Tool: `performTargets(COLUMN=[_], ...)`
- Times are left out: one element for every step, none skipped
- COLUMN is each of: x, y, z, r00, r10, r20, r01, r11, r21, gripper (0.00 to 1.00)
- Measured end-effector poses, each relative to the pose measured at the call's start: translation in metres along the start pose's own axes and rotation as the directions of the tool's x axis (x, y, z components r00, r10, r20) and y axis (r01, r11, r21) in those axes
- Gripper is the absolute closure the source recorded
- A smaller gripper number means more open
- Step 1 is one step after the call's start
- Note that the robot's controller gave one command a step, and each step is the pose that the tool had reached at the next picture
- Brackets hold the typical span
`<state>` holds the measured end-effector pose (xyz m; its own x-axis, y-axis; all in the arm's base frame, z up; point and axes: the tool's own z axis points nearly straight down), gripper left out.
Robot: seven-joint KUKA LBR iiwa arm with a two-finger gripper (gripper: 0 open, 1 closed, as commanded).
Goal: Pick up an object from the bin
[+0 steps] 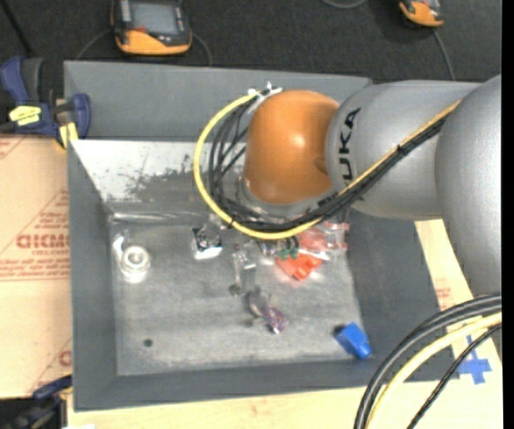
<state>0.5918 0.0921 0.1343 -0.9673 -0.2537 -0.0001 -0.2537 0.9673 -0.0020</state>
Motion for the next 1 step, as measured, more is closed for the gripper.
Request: performTargets(x=[-0.0424], y=[-0.0570], z=[0.0610], r00=[0.985], r10=[-0.172], r20=[0.006], r01=[0.172], r11=[0.985], r21=[0.002], gripper=[0.00])
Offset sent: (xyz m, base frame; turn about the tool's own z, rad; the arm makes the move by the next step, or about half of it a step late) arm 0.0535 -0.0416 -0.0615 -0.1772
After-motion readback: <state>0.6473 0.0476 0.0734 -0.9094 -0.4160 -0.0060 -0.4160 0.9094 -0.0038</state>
